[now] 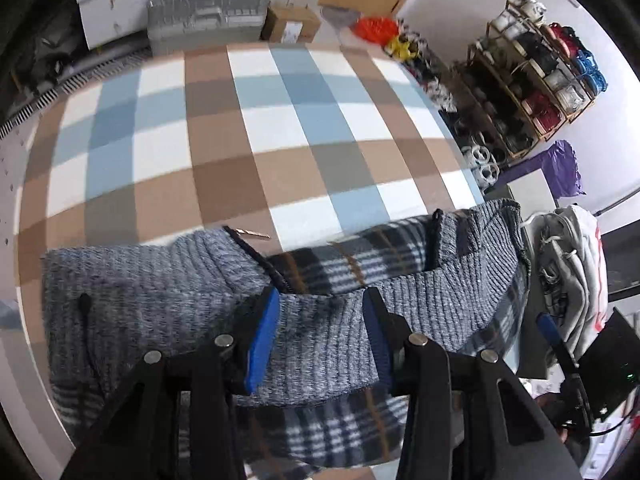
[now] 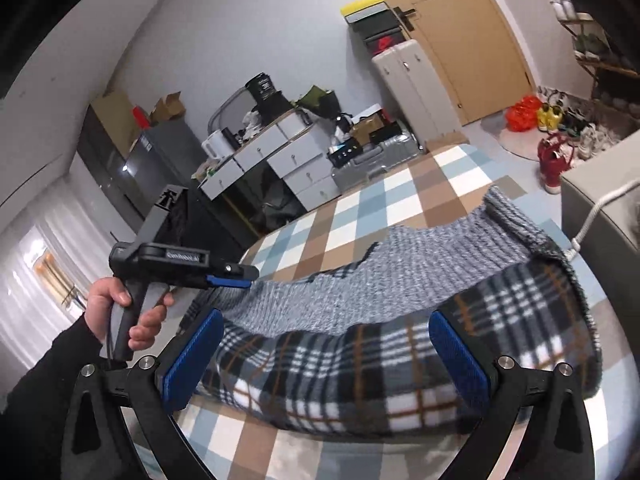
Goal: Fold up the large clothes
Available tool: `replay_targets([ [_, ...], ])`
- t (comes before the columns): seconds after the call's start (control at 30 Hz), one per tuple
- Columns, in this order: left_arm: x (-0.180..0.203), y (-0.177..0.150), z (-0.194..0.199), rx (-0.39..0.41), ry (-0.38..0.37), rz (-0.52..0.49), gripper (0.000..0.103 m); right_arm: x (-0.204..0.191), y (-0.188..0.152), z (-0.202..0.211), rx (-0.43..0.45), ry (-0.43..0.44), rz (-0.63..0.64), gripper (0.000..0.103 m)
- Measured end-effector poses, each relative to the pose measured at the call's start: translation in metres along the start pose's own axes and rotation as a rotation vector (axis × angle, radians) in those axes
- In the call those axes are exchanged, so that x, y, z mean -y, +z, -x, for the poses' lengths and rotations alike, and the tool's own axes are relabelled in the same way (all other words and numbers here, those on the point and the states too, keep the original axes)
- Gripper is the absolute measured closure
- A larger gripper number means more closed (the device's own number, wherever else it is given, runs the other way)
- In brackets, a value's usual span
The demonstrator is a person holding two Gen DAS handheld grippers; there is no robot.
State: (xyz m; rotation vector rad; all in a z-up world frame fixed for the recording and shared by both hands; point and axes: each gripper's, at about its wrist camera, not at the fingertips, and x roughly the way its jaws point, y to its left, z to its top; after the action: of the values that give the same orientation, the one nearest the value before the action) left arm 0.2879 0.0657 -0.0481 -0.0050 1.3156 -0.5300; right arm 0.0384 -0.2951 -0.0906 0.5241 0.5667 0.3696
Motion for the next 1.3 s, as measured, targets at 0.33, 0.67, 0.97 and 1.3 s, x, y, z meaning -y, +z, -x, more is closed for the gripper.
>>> replay_targets([
  [0.33, 0.039, -0.002, 0.001, -0.002, 0.218, -0.477, 0.042, -0.004, 0.000, -0.005, -0.032, 0.044, 0.022, 0.000],
  [0.67, 0.036, -0.005, -0.040, -0.177, 0.162, -0.674, 0.043, -0.009, -0.005, -0.017, -0.079, 0.057, 0.061, 0.000],
  [0.97, 0.035, -0.029, -0.014, -0.074, 0.101, -0.670, 0.102, 0.001, -0.002, -0.025, -0.103, 0.058, 0.022, 0.000],
  [1.3, 0.032, -0.029, -0.002, 0.082, 0.315, -0.470, 0.103, 0.010, -0.003, -0.019, -0.097, 0.054, -0.026, 0.000],
])
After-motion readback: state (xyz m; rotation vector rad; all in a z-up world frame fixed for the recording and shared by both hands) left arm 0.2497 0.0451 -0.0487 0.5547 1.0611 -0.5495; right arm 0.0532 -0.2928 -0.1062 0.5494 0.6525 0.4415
